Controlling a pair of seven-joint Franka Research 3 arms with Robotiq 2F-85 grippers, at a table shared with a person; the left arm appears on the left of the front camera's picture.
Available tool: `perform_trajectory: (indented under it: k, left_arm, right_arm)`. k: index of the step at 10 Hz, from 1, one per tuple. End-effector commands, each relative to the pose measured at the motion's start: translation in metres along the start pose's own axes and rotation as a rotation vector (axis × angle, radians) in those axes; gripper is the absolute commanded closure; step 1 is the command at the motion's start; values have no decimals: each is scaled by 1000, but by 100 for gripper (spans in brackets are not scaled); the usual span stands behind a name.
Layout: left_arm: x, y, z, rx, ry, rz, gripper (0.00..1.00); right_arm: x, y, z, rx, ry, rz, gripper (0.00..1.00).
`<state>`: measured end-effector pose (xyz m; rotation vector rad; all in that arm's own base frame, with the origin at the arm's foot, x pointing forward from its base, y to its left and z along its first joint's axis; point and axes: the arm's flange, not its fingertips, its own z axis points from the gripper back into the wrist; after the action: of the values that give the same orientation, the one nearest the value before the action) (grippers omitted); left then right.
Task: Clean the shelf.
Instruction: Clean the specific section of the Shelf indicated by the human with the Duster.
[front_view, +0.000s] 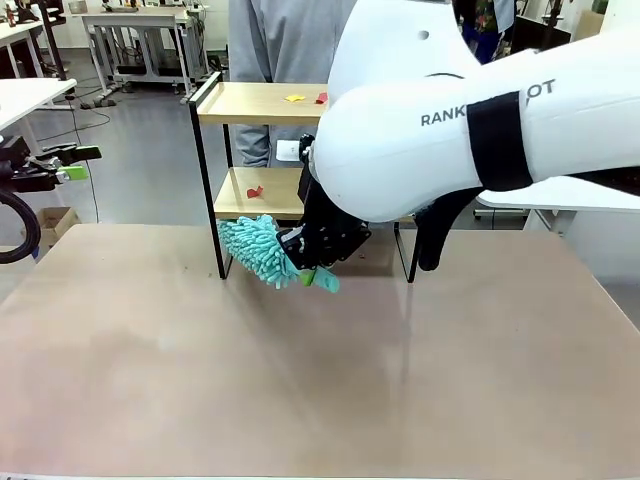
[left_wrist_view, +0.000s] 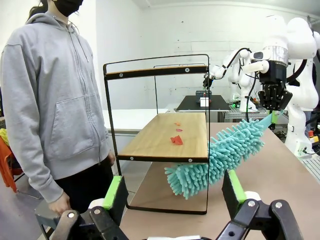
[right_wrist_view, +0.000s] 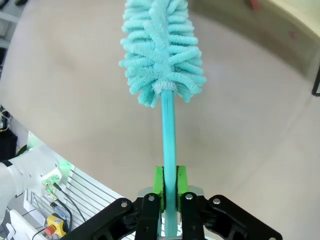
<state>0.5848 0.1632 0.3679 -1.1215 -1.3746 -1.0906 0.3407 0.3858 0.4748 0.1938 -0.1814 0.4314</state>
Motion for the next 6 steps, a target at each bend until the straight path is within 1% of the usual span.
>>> perform_trajectory:
  k: [1, 4, 5, 6]
  left_arm:
    - [3, -1, -1, 4, 3, -16, 0]
    - [3, -1, -1, 4, 3, -16, 0]
    - [3, -1, -1, 4, 3, -16, 0]
    - [3, -1, -1, 4, 3, -16, 0]
  right_arm:
    - [0, 0, 1, 0, -2, 4, 87]
    - [0, 0, -1, -1, 4, -1, 87]
    - [8, 14, -15, -58, 10, -62, 87]
    - [15, 24, -25, -74, -5, -110, 87]
